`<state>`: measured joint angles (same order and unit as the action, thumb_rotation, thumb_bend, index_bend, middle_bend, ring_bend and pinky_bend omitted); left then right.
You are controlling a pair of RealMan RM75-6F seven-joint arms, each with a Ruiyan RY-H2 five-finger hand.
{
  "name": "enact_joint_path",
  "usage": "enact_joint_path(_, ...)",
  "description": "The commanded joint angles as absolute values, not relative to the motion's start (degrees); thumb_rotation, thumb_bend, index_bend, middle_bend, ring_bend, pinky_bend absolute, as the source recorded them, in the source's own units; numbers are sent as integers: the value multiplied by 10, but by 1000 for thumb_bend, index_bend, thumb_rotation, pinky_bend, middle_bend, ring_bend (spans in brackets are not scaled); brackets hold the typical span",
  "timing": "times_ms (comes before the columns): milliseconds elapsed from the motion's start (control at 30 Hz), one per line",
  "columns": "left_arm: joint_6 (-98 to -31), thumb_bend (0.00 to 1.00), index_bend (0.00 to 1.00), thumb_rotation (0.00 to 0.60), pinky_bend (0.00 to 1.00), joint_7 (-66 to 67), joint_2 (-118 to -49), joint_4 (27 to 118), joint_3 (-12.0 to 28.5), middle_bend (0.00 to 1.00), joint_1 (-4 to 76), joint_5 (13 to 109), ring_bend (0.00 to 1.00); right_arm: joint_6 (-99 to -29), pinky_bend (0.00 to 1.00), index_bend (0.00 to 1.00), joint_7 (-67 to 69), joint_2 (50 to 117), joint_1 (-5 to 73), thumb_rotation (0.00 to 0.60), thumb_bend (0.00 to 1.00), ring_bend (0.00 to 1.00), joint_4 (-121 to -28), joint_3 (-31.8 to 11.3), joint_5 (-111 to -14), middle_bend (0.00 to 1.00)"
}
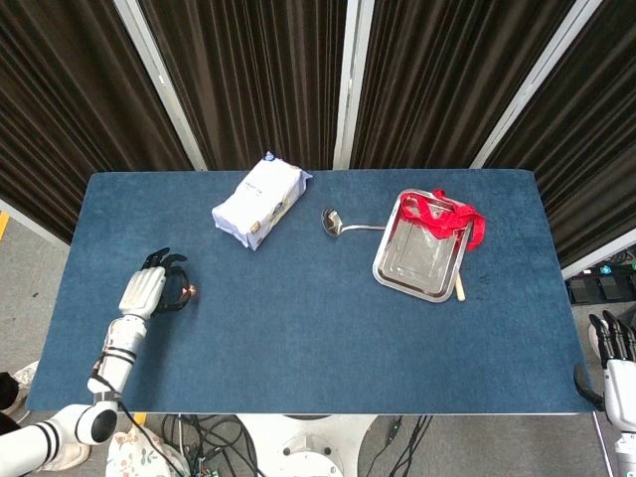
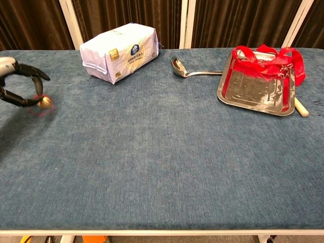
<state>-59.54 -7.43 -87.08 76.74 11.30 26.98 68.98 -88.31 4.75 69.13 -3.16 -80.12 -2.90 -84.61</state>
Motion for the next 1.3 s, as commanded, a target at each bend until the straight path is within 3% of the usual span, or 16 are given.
enact_joint_path(33, -643, 412, 650, 600, 0, -46, -840, 801, 126, 211, 255, 695, 0, -884, 0, 0, 47, 691, -32, 600, 374, 0, -802, -29, -847, 0)
enact_joint_path(167, -777, 416, 668, 600, 14, 179, -864, 760, 130, 239, 247, 712, 21, -885, 0, 0, 47, 691, -31, 600, 374, 0, -803, -30, -847, 0)
enact_joint_path(200, -767, 415, 668, 600, 22, 142, -863, 796, 140, 240, 241, 694, 24, -884, 0, 0, 47, 691, -31, 600, 374, 0, -803, -30, -847, 0)
enact_joint_path(267, -671, 426, 667, 600, 37, -30, -816, 928, 162, 240, 228, 637, 28, -884, 0, 0, 46, 692, -30, 600, 374, 0, -803, -30, -848, 0)
enact_joint_path(367, -689, 442, 673, 600, 31, 63, -791, 901, 134, 239, 235, 685, 28, -885, 0, 0, 46, 693, -30, 600, 374, 0, -803, -30, -850, 0)
enact_joint_path(433, -634, 436, 676, 600, 24, -47, -778, 952, 146, 239, 234, 654, 29, -887, 0, 0, 45, 692, -30, 600, 374, 0, -804, -29, -851, 0)
enact_joint_path(533, -676, 448, 679, 600, 12, 28, -788, 913, 137, 234, 238, 680, 32, -889, 0, 0, 46, 691, -32, 600, 374, 0, -804, -30, -850, 0)
enact_joint_path(600, -577, 441, 680, 600, 24, -160, -754, 1003, 161, 229, 233, 633, 47, -890, 0, 0, 47, 690, -32, 600, 374, 0, -803, -31, -848, 0)
enact_joint_path(700, -644, 455, 680, 600, 30, 2, -766, 927, 131, 223, 240, 687, 56, -886, 0, 0, 49, 691, -32, 600, 374, 0, -801, -30, -846, 0)
enact_joint_path(767, -589, 425, 682, 600, 39, -105, -754, 980, 146, 228, 240, 650, 60, -884, 0, 0, 50, 694, -31, 600, 374, 0, -798, -30, -846, 0)
enact_joint_path(867, -640, 437, 686, 600, 6, -12, -773, 934, 132, 219, 243, 676, 51, -881, 0, 0, 50, 697, -30, 600, 374, 0, -796, -29, -847, 0)
enact_joint_path(1000, -630, 438, 693, 600, 9, -35, -775, 945, 135, 223, 244, 658, 52, -881, 0, 0, 50, 696, -30, 600, 374, 0, -795, -29, -845, 0)
enact_joint_path(1067, -587, 445, 688, 600, 10, -107, -756, 980, 139, 219, 243, 648, 52, -881, 0, 0, 49, 696, -30, 600, 374, 0, -795, -29, -845, 0)
enact_joint_path(1167, -692, 449, 687, 600, 6, 78, -793, 910, 115, 217, 245, 709, 51, -881, 0, 0, 49, 695, -31, 600, 374, 0, -796, -29, -844, 0)
enact_joint_path(1233, -659, 443, 688, 600, 8, -10, -792, 958, 130, 225, 240, 671, 52, -881, 0, 0, 49, 696, -31, 600, 374, 0, -796, -29, -845, 0)
enact_joint_path(1300, -668, 445, 687, 600, 1, 26, -785, 940, 124, 226, 244, 685, 51, -880, 0, 0, 48, 696, -30, 600, 374, 0, -796, -28, -846, 0)
